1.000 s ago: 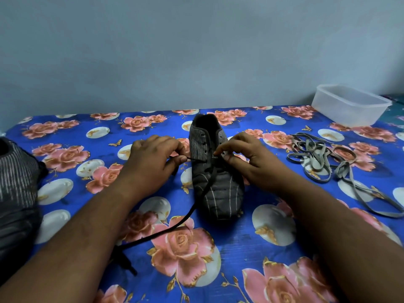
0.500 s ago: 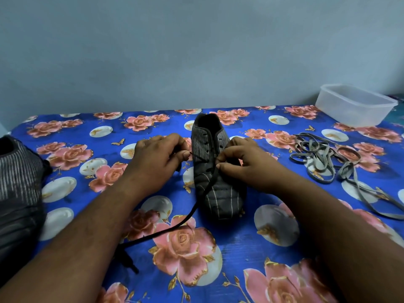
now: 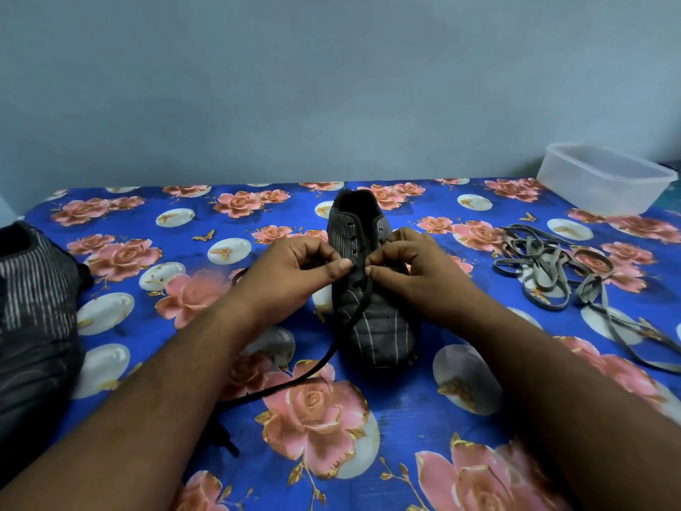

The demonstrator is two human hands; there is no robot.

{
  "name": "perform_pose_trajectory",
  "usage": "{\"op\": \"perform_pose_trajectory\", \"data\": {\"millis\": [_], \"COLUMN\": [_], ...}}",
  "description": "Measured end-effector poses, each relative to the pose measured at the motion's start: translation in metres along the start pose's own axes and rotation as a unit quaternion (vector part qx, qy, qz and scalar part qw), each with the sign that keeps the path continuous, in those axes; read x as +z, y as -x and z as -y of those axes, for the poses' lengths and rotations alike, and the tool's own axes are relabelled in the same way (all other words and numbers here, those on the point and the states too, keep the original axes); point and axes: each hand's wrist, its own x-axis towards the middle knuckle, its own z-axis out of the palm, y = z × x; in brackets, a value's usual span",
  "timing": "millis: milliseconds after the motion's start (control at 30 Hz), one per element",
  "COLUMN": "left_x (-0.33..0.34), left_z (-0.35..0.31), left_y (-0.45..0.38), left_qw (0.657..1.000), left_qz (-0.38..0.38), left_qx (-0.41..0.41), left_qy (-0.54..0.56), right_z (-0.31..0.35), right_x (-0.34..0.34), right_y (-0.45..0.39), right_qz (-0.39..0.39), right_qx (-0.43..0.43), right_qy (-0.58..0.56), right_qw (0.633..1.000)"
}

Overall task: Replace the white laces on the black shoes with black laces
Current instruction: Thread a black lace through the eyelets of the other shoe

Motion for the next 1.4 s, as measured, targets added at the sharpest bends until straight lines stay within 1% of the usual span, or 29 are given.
{"op": "perform_pose_trajectory", "data": {"millis": [167,233,300,367,433,500,600,700,800,867,933,1000,1100,1267,1333,1400], "left_x": [-0.006,-0.008,-0.007,-0.004,-0.003,-0.002,-0.001,0.000,-0.002,-0.005,-0.010,-0.014,-0.017,-0.022,-0.021,-0.018], "left_z": [-0.001,-0.002,-0.003,-0.004,-0.004,-0.007,-0.012,-0.014,-0.014,-0.012,-0.009,-0.008,-0.006,0.004,0.002,0.001], "left_y": [0.000,0.000,0.001,0.001,0.001,0.001,0.001,0.002,0.004,0.005,0.004,0.003,0.001,-0.002,-0.002,-0.001], "left_qw": [0.989,0.987,0.996,0.999,0.995,0.988,0.982,0.981,0.985,0.992,0.997,0.994,0.983,0.983,0.985,0.989], "left_qz": [-0.038,-0.037,-0.012,0.018,0.027,0.015,0.013,0.014,0.000,0.001,0.003,-0.012,-0.047,-0.037,-0.034,-0.031], "left_qx": [0.093,0.104,0.071,-0.010,-0.096,-0.152,-0.186,-0.191,-0.170,-0.124,-0.062,0.001,0.053,0.044,0.035,0.008], "left_qy": [-0.106,-0.113,-0.051,0.024,0.020,-0.019,-0.017,0.018,0.032,0.019,-0.043,-0.104,-0.171,-0.175,-0.163,-0.142], "right_z": [-0.001,-0.001,0.001,0.002,0.003,0.004,0.003,0.002,0.001,0.000,-0.001,-0.001,-0.002,0.001,0.003,0.002], "right_x": [0.002,0.002,0.001,0.000,-0.001,0.000,0.000,0.000,0.001,0.000,0.000,-0.001,-0.002,-0.007,-0.009,-0.009], "right_y": [0.000,0.001,0.001,0.001,0.001,0.001,0.001,0.000,0.000,0.000,0.000,0.001,0.001,0.002,0.003,0.003], "right_qz": [-0.013,-0.006,0.003,0.008,0.014,0.012,0.005,0.003,-0.001,-0.002,-0.001,0.000,0.000,-0.017,-0.018,-0.010], "right_qx": [0.009,0.011,0.003,0.001,0.006,0.008,0.008,0.008,0.007,0.005,-0.003,-0.007,-0.009,-0.037,-0.049,-0.054], "right_qy": [0.023,0.047,0.066,0.064,0.057,0.053,0.045,0.042,0.035,0.034,0.034,0.031,0.050,0.152,0.172,0.176], "right_qw": [1.000,0.999,0.998,0.998,0.998,0.998,0.999,0.999,0.999,0.999,0.999,0.999,0.999,0.988,0.984,0.983]}}
